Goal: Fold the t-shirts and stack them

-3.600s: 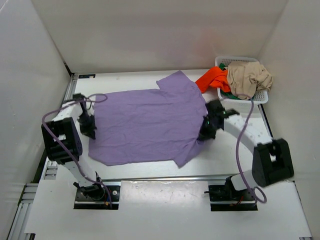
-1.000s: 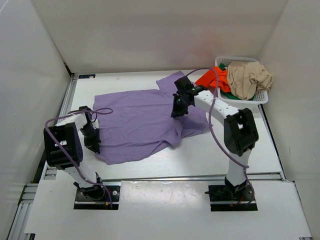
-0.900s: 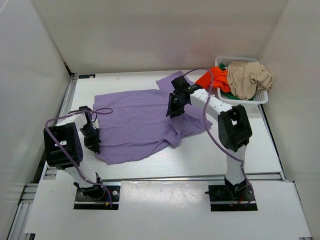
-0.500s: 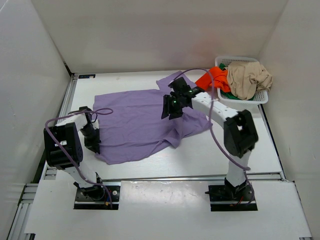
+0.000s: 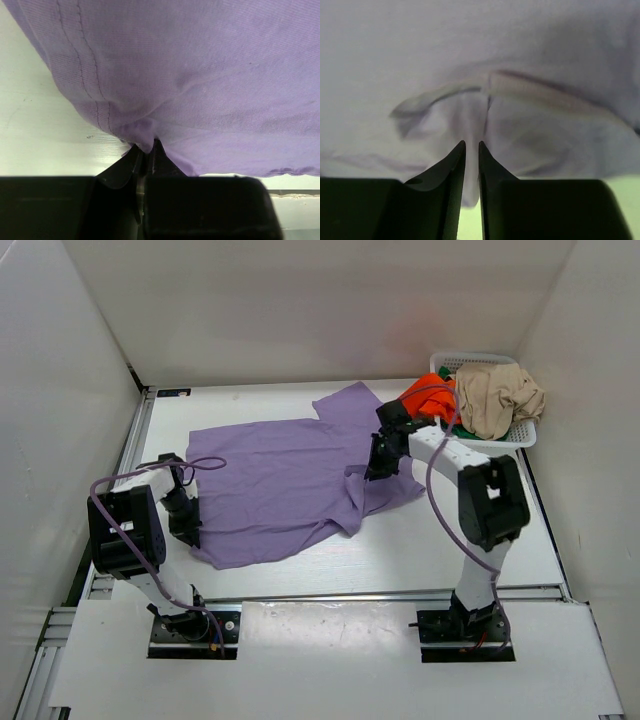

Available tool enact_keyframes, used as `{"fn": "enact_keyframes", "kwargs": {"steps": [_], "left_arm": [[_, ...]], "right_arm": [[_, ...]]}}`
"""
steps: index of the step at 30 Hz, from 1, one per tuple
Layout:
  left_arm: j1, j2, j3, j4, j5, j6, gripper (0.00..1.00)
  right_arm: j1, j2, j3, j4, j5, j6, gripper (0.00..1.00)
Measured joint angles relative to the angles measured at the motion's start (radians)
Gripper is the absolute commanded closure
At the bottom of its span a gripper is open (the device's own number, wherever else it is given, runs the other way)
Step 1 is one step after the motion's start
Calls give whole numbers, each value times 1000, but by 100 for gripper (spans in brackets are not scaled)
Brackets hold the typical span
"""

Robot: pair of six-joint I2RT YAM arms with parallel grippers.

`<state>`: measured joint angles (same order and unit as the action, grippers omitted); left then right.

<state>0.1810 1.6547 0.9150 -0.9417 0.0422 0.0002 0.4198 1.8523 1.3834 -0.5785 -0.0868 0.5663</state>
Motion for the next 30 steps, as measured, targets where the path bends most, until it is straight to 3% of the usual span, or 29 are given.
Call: {"fn": "enact_keyframes", "kwargs": {"steps": [5,7,10,21,30], "left_arm": [[0,0,0,0,0,0,90],[0,0,0,0,0,0,90],[0,0,0,0,0,0,90],[0,0,0,0,0,0,90],[0,0,0,0,0,0,90]], "right_arm": [[6,135,45,-2,0,-8,62],[6,146,45,-4,-6,-10,52],[8,147,47,-5,-19,-16,47],[47,160,74,6,-31,-24,47],[47,199,98,16,-17,-34,56]]}}
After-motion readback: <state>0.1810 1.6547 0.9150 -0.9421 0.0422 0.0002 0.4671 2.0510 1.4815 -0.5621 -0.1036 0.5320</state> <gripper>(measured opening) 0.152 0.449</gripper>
